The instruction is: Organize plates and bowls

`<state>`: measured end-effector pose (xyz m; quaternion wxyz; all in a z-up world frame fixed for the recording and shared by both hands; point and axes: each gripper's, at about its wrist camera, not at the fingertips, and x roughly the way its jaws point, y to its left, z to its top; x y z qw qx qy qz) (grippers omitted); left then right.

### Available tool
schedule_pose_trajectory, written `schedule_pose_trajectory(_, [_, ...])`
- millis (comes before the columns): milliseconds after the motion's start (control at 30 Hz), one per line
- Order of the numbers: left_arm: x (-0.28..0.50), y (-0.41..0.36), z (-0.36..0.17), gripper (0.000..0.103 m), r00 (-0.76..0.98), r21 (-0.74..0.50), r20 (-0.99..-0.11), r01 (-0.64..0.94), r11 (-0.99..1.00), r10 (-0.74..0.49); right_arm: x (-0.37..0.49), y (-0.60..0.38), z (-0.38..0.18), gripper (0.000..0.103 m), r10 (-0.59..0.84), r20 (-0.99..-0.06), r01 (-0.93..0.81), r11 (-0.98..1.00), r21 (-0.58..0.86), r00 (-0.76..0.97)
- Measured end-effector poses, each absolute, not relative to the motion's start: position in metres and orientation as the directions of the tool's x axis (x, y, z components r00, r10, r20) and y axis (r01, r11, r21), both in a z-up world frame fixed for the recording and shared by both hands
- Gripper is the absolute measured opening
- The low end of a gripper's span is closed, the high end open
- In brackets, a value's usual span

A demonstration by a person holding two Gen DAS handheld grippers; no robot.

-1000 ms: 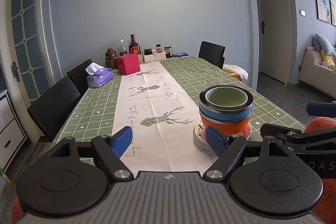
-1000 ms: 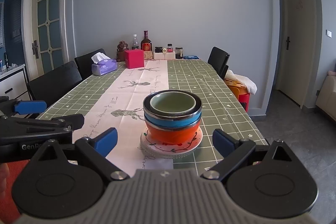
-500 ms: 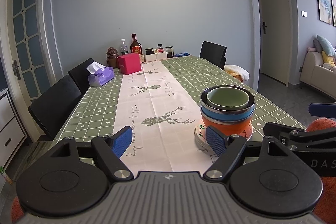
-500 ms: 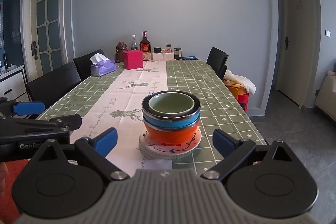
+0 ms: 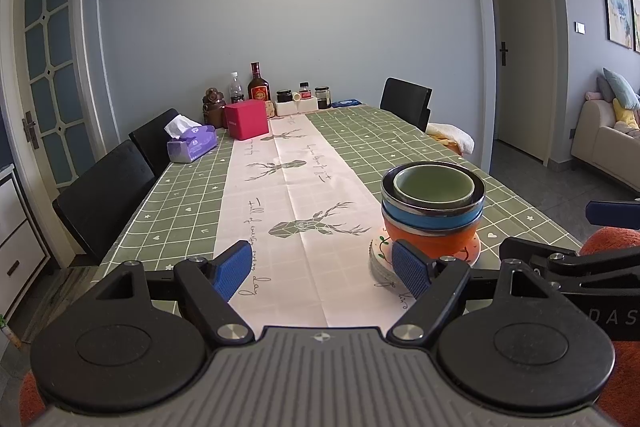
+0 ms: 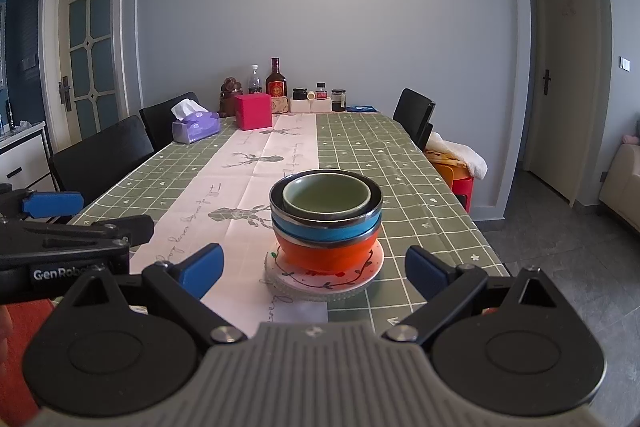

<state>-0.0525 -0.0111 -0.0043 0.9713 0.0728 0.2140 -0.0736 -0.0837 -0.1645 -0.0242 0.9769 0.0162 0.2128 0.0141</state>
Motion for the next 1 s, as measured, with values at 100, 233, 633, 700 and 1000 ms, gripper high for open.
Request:
schedule_pose_trajectory(100, [-0.0525,-0.0111,-0.0042,0.093,0.897,0.109,-0.427,0.174,0.979,-0.112,-0.0838,-0.1634,-0.0252,0.095,0.035,-0.417,-0.023,0.999,0.035,0.908])
schedule_pose_trajectory(233, [-0.0527,-0.0117,-0.0046,0.093,0.9,0.114,-0.424,0.165,0.98,-0.102,-0.0834,-0.1626,-0.0257,0.095,0.037,-0.419,-0.025,0.999,0.034,0.907])
schedule_pose_trajectory(633, [-0.0535,-0.0101,-0.0042,0.093,0.906,0.106,-0.413,0.149,0.983,-0.093,-0.0831,-0.1624,-0.0269,0.095,0.036,-0.421,-0.024,0.999,0.034,0.907])
schedule_pose_trajectory(700, [-0.0538,-0.0099,-0.0042,0.093,0.906,0.104,-0.413,0.149,0.983,-0.094,-0.0831,-0.1625,-0.0268,0.095,0.036,-0.421,-0.024,0.999,0.035,0.906])
schedule_pose_trajectory(1000, [-0.0536,-0.0093,-0.0046,0.093,0.903,0.094,-0.417,0.153,0.984,-0.1,-0.0819,-0.1621,-0.0297,0.095,0.037,-0.424,-0.024,0.999,0.034,0.905])
